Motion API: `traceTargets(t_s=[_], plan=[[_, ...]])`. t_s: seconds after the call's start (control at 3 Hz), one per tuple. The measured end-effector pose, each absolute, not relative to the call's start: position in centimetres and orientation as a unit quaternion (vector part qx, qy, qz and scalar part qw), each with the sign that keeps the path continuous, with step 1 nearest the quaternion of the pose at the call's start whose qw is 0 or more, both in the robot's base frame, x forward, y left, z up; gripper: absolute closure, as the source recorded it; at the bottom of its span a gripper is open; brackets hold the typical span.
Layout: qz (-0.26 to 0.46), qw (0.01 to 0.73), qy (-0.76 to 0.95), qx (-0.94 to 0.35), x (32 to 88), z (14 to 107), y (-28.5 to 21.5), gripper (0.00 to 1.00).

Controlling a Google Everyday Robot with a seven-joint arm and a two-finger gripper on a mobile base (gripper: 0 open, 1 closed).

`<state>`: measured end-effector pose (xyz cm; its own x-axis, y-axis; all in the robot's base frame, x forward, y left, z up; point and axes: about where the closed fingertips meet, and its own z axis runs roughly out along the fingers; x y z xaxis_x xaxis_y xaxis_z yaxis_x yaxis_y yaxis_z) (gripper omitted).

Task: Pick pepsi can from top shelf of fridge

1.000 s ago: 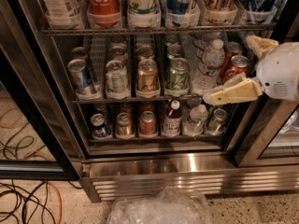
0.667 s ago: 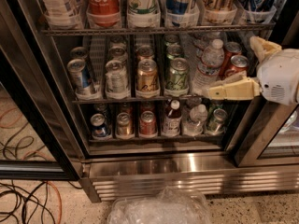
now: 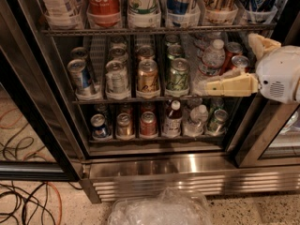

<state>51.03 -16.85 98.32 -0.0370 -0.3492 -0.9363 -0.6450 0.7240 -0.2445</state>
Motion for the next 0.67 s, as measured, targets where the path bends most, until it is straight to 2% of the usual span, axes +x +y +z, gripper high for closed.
traceTargets(t_s=[0.67], plan=[[0.149,0.647,0.695,-0.275,51.16,98.25,-15.42,0.00]])
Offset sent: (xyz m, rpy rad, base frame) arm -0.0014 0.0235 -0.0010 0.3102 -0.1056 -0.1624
